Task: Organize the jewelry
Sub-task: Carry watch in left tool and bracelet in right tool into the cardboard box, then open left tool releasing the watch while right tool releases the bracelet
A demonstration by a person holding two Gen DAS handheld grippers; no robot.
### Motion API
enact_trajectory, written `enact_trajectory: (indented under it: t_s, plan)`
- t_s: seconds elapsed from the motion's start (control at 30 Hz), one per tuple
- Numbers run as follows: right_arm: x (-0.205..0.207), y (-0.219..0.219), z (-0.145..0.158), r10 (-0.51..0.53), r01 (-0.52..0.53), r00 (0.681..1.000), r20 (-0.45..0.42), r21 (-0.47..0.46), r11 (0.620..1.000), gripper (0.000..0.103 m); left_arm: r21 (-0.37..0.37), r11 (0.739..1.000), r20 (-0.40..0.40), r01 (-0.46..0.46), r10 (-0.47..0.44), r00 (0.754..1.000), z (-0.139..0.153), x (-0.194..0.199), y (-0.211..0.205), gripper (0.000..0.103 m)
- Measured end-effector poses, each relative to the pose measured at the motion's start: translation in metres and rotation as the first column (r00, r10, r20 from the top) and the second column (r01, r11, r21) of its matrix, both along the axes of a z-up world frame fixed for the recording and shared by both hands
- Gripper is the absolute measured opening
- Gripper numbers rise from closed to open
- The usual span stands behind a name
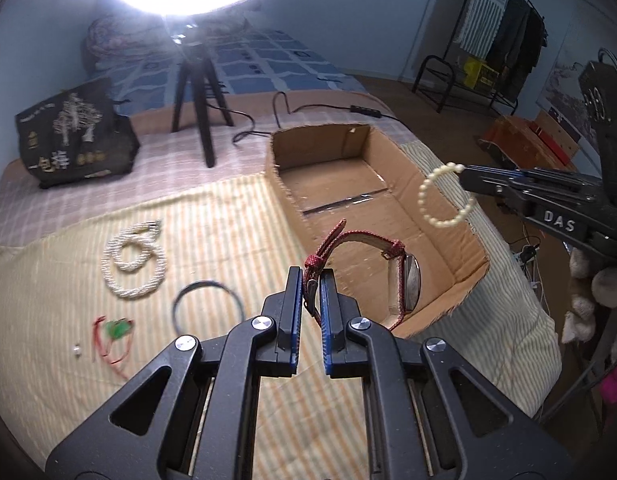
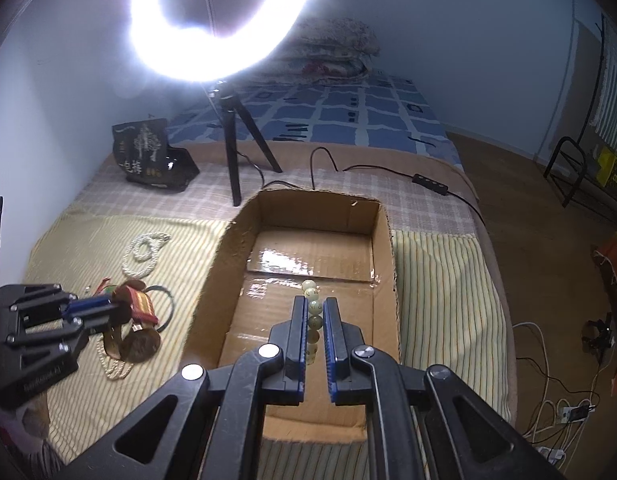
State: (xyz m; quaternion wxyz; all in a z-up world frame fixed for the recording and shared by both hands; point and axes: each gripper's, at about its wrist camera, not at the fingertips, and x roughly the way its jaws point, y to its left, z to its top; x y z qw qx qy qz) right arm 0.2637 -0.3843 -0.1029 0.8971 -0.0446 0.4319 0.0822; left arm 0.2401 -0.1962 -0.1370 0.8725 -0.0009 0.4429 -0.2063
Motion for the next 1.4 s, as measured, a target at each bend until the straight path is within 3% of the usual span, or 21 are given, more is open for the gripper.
enact_trajectory:
  t_s: [0.4, 0.47, 0.53, 0.57, 0.6, 0.67, 0.77, 1.4]
  plan:
    - [0.023, -0.016, -0.024, -0.027, 0.029, 0.999, -0.040, 0.040, 0.999, 0.007, -0.007, 1.000, -0.038, 0.023, -0.023, 0.999, -0.019, 0.014, -0.037, 0.006]
    - [0.022, -0.016, -0.022, -0.029, 0.030, 0.999, -0.029, 0.035, 0.999, 0.029, -0.007, 0.999, -0.035, 0.036, -0.036, 0.999, -0.017, 0.013, -0.041, 0.011]
    - [0.021, -0.016, -0.019, -0.040, 0.040, 0.999, -0.008, 0.025, 0.999, 0.062, 0.001, 0.999, -0.040, 0.044, -0.044, 0.998, -0.018, 0.013, -0.043, 0.029]
    - [0.019, -0.016, -0.016, -0.051, 0.051, 0.999, 0.007, 0.019, 0.999, 0.067, 0.000, 0.999, -0.036, 0.044, -0.044, 0.998, -0.017, 0.012, -0.044, 0.045]
    - [0.019, -0.017, -0.014, -0.056, 0.056, 0.998, 0.015, 0.020, 0.998, 0.073, 0.008, 0.999, -0.017, 0.038, -0.038, 0.999, -0.015, 0.010, -0.043, 0.050]
    - [0.017, -0.017, -0.010, -0.064, 0.063, 0.998, 0.027, 0.025, 0.998, 0.075, 0.017, 0.999, 0.000, 0.040, -0.040, 0.999, -0.013, 0.008, -0.042, 0.050]
    - [0.014, -0.017, -0.006, -0.079, 0.078, 0.996, 0.037, 0.014, 0.997, 0.087, 0.025, 0.999, 0.008, 0.045, -0.045, 0.999, -0.011, 0.004, -0.040, 0.050]
    - [-0.013, -0.006, 0.017, -0.102, 0.104, 0.992, 0.079, -0.024, 0.994, 0.099, 0.039, 0.998, 0.077, 0.041, -0.043, 0.996, 0.018, -0.026, -0.024, 0.050]
